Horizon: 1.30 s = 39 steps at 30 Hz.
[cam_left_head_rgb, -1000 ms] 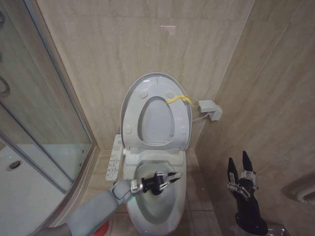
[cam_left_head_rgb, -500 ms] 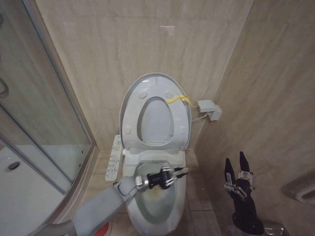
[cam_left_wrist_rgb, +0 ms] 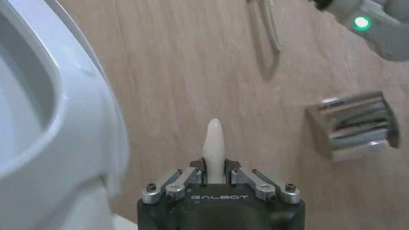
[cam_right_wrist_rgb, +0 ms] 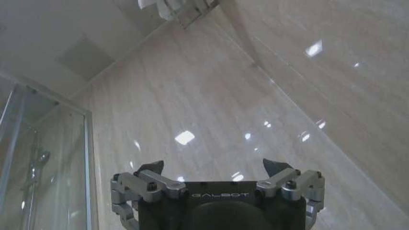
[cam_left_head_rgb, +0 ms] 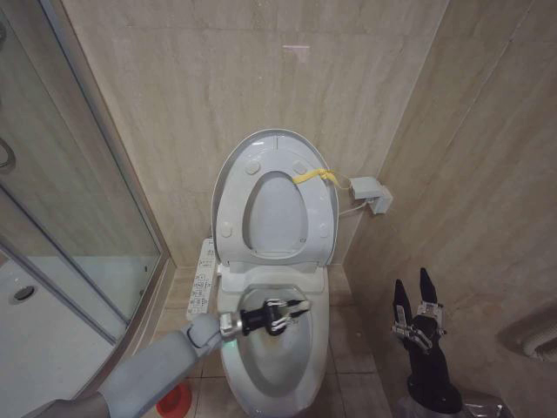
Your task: Open the toilet lid, clean the toilet bowl with a toilet brush, close the toilet lid, and flush.
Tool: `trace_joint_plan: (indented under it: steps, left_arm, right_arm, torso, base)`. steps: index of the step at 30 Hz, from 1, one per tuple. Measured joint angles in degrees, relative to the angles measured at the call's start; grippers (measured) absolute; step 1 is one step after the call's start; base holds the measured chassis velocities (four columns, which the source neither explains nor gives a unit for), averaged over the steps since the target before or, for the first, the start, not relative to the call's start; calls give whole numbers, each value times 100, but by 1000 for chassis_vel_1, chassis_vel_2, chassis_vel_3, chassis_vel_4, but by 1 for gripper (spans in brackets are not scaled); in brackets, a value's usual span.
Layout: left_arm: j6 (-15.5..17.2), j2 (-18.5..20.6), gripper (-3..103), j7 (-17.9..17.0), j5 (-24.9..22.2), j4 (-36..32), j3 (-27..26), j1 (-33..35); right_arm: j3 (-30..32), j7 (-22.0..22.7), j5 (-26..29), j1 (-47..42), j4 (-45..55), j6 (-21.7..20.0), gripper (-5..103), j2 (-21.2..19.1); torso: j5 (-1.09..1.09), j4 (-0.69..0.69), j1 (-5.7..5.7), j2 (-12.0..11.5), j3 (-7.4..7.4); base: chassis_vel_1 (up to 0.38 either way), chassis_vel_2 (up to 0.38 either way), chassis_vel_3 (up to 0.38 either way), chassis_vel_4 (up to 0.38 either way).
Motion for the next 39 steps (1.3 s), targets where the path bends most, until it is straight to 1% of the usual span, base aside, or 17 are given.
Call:
trace_joint_plan:
  steps: [1,4,7,9,10,13,16,18,19,20,24,26,28,31,33,37,39]
  left_arm:
    - [-39,6,20,35,83,133,-34,50]
    - [-209,119,20,129,318,682,-206,200]
    - [-218,129,20,146,344,718,-180,200]
    - [-127,-156,20,82,234,400,14,-47]
    - [-127,-156,20,82,234,400,14,-47]
    - [-43,-611,20,-2,76,215,195,-427]
    - [-60,-631,20,37,103,399,233,-480]
    - [-142,-488,20,130,284,708,134,-339]
    - [-142,-488,20,130,284,708,134,-339]
    - [-202,-448,20,180,387,894,-15,-203]
    - [-162,-546,20,119,318,659,-65,-145]
    - [-131,-720,20,44,224,406,-21,-261]
    - [-157,-773,20,50,255,452,-41,-296]
    - [-241,-694,20,100,411,727,-130,-184]
    - [-340,-563,20,189,564,1062,-236,-46]
    - [-256,-617,20,101,388,761,-276,-61]
    - [-206,-798,20,32,263,527,-248,-219]
  right_arm:
    - [-2,-6,-16,-6,3,1,100,-2]
    - [3,-11,-9,-21,4,2,100,-74]
    - [23,-11,4,-27,3,1,100,-98]
    - [36,-12,-3,-44,19,-1,100,-76]
    - [36,-12,-3,-44,19,-1,100,-76]
    - [57,-14,-10,-36,26,-1,100,-50]
    - [78,-29,0,-59,18,5,100,-58]
    - [111,-64,68,-99,21,21,100,-111]
    - [111,-64,68,-99,21,21,100,-111]
    - [149,-74,119,-116,22,26,100,-158]
    - [172,-80,132,-117,15,30,100,-175]
    - [167,-80,116,-105,15,30,100,-123]
    - [132,-88,76,-94,1,30,100,-86]
    - [70,-116,58,-110,-2,42,100,-78]
    - [36,-132,57,-123,-2,50,100,-86]
    - [37,-146,50,-117,-23,59,100,-87]
    - [53,-147,43,-106,-40,59,100,-57]
  torso:
    - [-1,0,0,0,0]
    - [1,9,-1,0,-1]
    - [3,15,0,0,0]
    - [2,9,0,0,0]
    - [2,9,0,0,0]
    - [-1,-6,0,0,0]
    - [3,-5,0,0,0]
    - [3,6,0,0,0]
    - [3,6,0,0,0]
    - [6,16,0,-1,1]
    - [2,13,0,0,0]
    - [0,-2,0,0,-1]
    - [2,-5,0,0,0]
    - [1,-1,0,0,0]
    - [4,14,0,-1,1]
    - [2,14,0,0,1]
    - [-1,-2,-1,1,-1]
  base:
    - [0,0,0,0]
    - [0,0,0,0]
    - [0,0,0,0]
    - [6,29,6,-4]
    - [0,0,0,0]
    - [-18,-8,-11,0]
    - [-60,-58,-10,-7]
    - [0,0,0,0]
    - [0,0,0,0]
    - [39,63,22,31]
    - [32,26,7,17]
    - [0,0,0,0]
    - [0,0,0,0]
    - [-39,-22,8,3]
    - [30,-5,7,19]
    - [59,34,5,16]
    - [0,0,0,0]
